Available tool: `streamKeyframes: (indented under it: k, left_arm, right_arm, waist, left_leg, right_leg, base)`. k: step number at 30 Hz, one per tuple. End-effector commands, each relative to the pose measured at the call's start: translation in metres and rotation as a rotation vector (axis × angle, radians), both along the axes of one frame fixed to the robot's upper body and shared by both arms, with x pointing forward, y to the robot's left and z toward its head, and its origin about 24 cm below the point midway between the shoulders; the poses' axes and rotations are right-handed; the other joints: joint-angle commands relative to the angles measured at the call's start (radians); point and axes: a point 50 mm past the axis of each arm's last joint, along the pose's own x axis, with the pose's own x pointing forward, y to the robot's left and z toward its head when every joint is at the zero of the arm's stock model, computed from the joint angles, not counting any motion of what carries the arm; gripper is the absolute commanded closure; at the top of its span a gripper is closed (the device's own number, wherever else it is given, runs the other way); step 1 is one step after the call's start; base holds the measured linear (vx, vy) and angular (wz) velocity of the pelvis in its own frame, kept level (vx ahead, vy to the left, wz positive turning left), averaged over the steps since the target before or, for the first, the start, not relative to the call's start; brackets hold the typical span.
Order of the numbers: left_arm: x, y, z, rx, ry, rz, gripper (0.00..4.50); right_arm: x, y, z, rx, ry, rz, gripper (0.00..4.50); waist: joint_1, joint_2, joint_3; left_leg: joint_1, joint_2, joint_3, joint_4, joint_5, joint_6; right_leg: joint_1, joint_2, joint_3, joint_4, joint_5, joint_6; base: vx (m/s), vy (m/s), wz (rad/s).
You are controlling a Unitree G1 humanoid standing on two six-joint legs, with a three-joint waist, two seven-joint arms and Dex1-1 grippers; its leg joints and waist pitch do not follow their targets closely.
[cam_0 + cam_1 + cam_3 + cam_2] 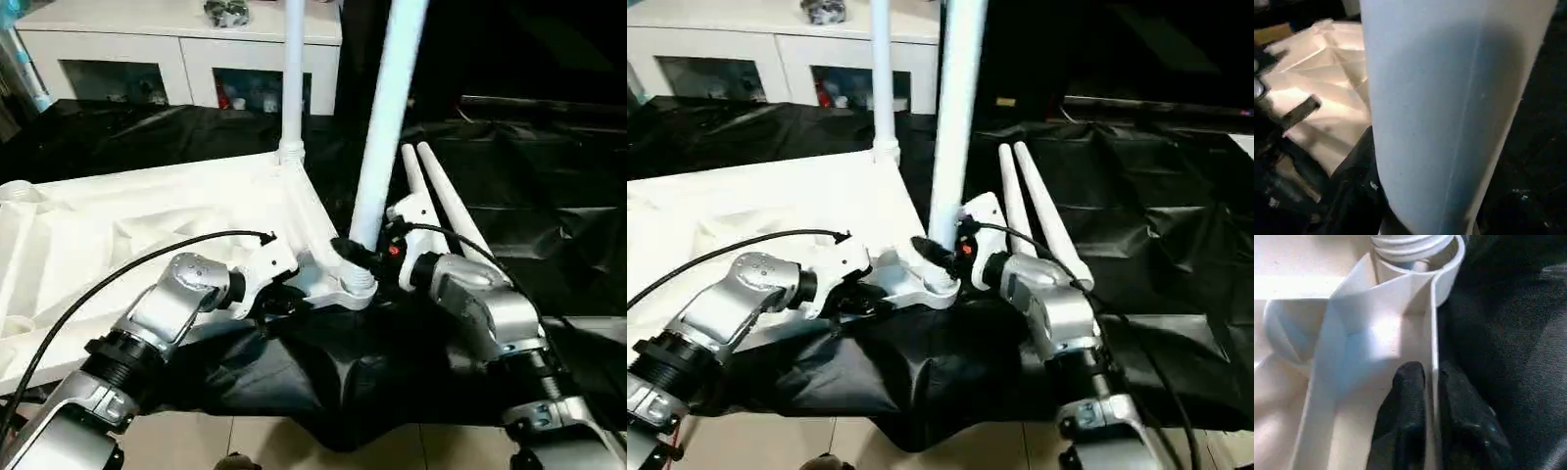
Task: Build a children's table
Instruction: Insert table leg to table base
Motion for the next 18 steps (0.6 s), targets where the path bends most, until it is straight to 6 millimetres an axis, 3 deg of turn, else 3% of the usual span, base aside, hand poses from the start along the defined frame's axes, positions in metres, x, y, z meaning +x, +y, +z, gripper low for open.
streamKeyframes:
  k: [1, 6, 18]
  left_arm:
    - [0.0, 0.001, 0.001, 0.024, 0.002, -0.001, 4.06]
    - [0.002, -0.002, 0.004, -0.033, -0.002, 0.022, 4.46]
    - [-0.003, -0.006, 0.003, -0.139, -0.003, 0.044, 4.5]
  right_arm:
    - [0.0, 0.0, -0.003, -0.022, 0.02, 0.02, 2.58]
    - [0.004, 0.0, -0.002, -0.036, 0.016, 0.037, 2.58]
    - [0.014, 0.002, -0.008, -0.028, 0.02, 0.004, 2.58]
  waist:
    - [-0.001, 0.016, -0.068]
    - [-0.001, 0.015, -0.067]
    - [-0.008, 0.009, -0.064]
  left_leg:
    - [0.02, 0.003, 0.004, -0.067, -0.195, -0.036]
    - [0.021, 0.004, 0.006, -0.066, -0.196, -0.028]
    - [0.017, 0.003, 0.008, -0.069, -0.199, -0.016]
  right_leg:
    - [0.042, -0.045, 0.044, -0.071, 0.058, -0.225]
    - [0.04, -0.046, 0.045, -0.073, 0.036, -0.235]
    - [0.038, -0.046, 0.05, -0.077, -0.03, -0.219]
  base:
    - [0.0, 0.0, 0.0]
    - [0.0, 0.0, 0.0]
    - [0.0, 0.0, 0.0]
